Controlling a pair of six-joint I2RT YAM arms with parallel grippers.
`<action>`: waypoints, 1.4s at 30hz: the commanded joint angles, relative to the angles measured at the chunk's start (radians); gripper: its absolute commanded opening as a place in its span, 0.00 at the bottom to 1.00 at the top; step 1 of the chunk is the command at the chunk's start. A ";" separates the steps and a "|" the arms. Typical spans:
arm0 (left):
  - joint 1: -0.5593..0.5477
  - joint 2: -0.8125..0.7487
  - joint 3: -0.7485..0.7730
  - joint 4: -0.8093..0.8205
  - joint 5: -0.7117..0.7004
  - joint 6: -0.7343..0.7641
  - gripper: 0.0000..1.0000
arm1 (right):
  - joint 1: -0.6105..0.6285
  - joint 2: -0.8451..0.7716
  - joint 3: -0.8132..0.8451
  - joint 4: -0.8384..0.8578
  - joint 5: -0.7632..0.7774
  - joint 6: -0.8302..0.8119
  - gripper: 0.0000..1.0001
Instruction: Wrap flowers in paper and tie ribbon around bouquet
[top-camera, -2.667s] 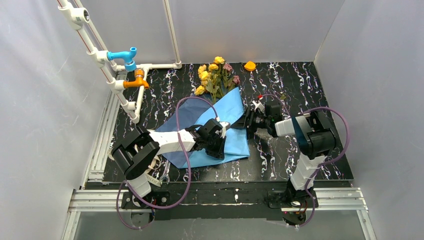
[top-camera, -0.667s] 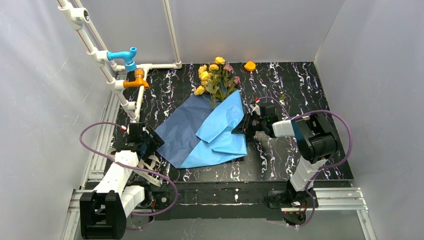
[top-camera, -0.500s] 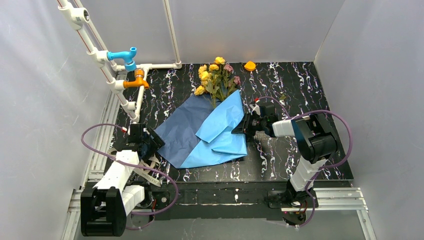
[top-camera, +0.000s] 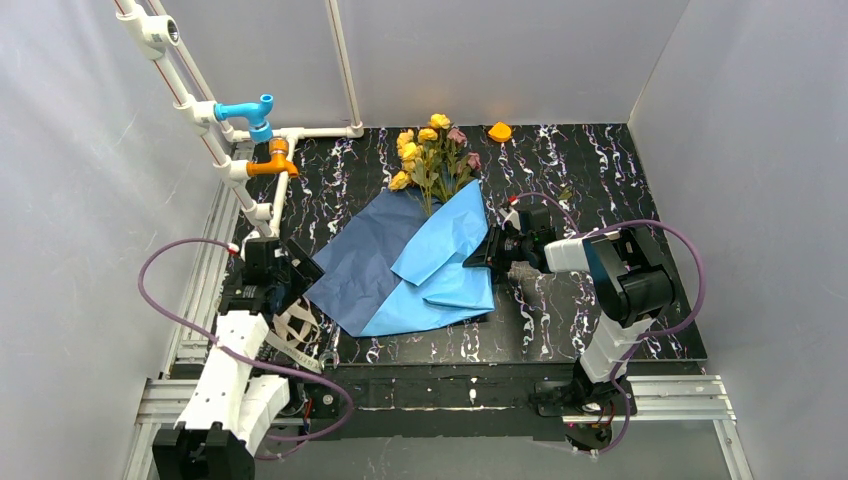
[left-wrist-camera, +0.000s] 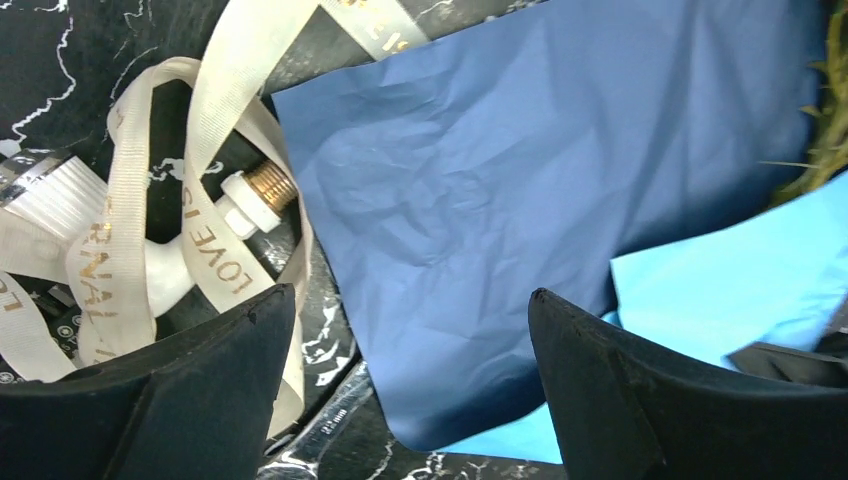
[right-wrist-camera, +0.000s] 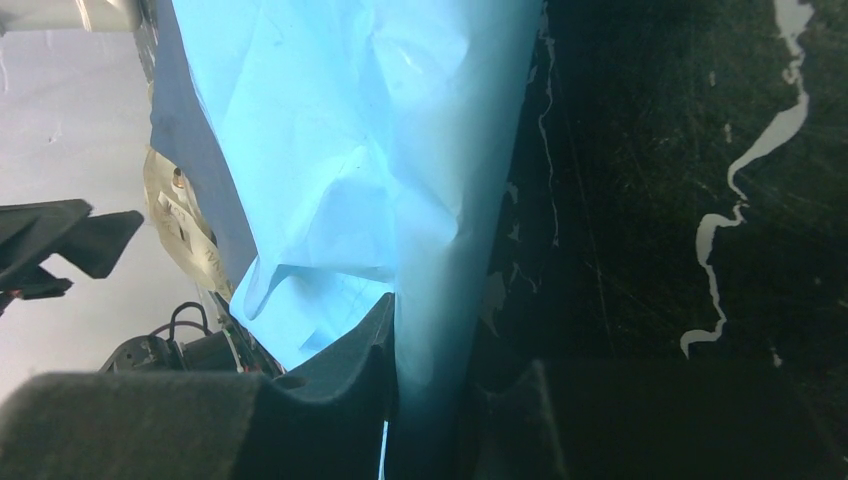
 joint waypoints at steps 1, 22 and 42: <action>0.004 -0.058 0.009 -0.097 0.075 -0.061 0.86 | -0.002 0.025 -0.012 -0.146 0.126 -0.070 0.30; 0.003 0.070 -0.325 0.319 0.190 -0.236 0.73 | -0.002 0.021 -0.028 -0.140 0.128 -0.070 0.30; 0.003 -0.132 -0.409 0.264 -0.055 -0.322 0.64 | -0.002 0.028 -0.031 -0.145 0.131 -0.076 0.30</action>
